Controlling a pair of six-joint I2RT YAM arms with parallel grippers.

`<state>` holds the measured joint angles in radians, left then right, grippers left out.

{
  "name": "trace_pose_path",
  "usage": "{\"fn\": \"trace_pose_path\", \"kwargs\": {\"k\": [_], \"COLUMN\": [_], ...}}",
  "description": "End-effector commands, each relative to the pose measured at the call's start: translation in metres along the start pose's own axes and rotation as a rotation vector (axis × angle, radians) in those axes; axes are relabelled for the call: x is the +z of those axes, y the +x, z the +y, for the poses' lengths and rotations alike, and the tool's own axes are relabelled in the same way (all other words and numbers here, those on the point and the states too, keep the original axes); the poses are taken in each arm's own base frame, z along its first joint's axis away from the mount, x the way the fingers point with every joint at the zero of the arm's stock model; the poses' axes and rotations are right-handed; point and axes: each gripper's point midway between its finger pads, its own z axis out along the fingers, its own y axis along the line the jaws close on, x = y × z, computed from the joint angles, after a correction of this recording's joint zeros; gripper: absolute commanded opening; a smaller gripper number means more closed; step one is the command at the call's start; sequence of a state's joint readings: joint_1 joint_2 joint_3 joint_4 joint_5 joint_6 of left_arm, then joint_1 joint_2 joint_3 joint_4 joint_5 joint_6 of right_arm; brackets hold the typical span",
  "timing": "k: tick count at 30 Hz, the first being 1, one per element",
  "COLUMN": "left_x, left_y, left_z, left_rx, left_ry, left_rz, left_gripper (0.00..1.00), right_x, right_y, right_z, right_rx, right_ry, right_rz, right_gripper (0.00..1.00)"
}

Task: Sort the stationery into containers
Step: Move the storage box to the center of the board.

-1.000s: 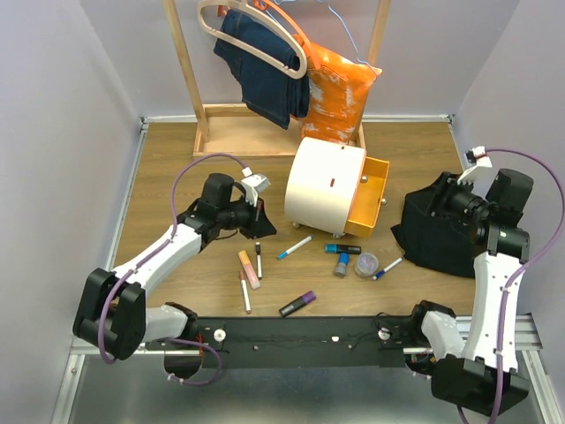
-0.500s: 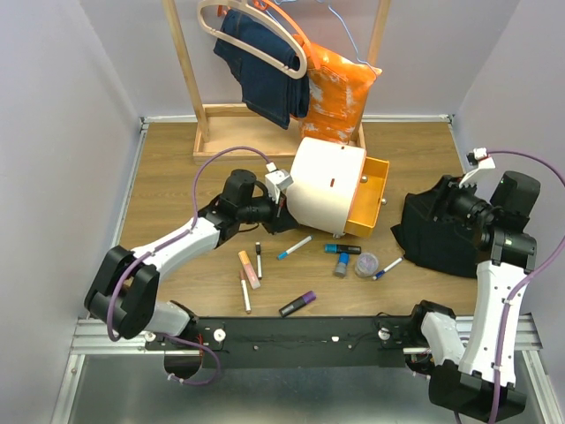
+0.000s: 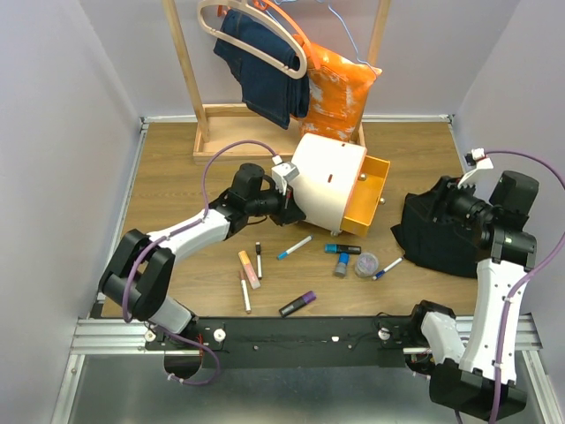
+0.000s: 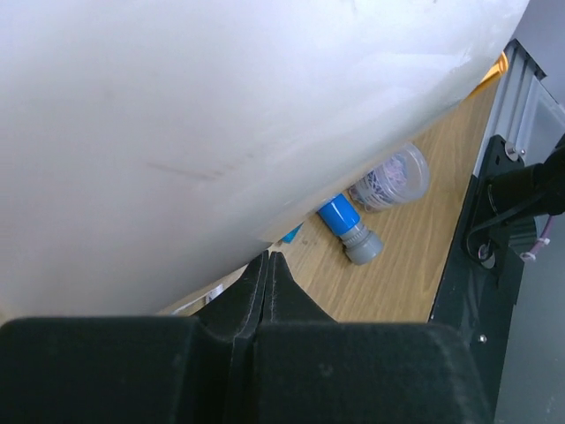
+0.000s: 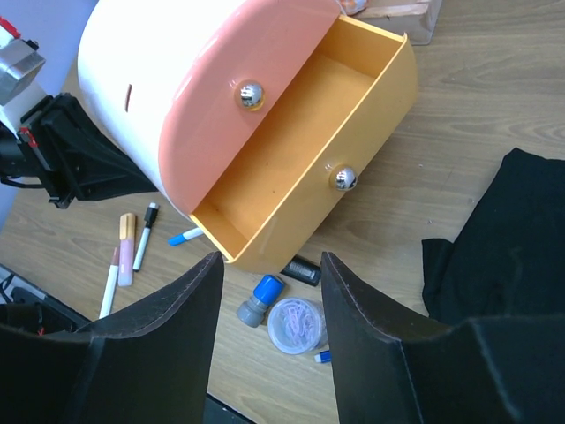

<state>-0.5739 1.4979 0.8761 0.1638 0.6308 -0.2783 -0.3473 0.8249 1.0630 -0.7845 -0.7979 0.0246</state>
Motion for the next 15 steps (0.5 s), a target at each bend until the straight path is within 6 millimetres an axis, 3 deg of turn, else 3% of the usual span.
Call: {"fn": "trace_pose_path", "kwargs": {"k": [1, 10, 15], "left_x": [0.007, 0.009, -0.022], "left_y": [-0.038, -0.045, -0.037], "left_z": [0.007, 0.011, -0.005], "left_rx": [0.065, 0.060, 0.012], "left_ry": [-0.039, -0.053, -0.057], "left_rz": [-0.098, -0.109, -0.078], "left_gripper": [0.00, 0.00, 0.02], "right_x": [-0.003, -0.005, -0.018], "right_y": [-0.009, -0.014, 0.005], "right_z": [0.002, 0.003, 0.019], "right_rx": [-0.058, -0.100, -0.262], "right_ry": [-0.010, -0.017, -0.114], "right_rz": [-0.006, 0.007, 0.095], "right_gripper": [0.56, 0.57, 0.61]}}
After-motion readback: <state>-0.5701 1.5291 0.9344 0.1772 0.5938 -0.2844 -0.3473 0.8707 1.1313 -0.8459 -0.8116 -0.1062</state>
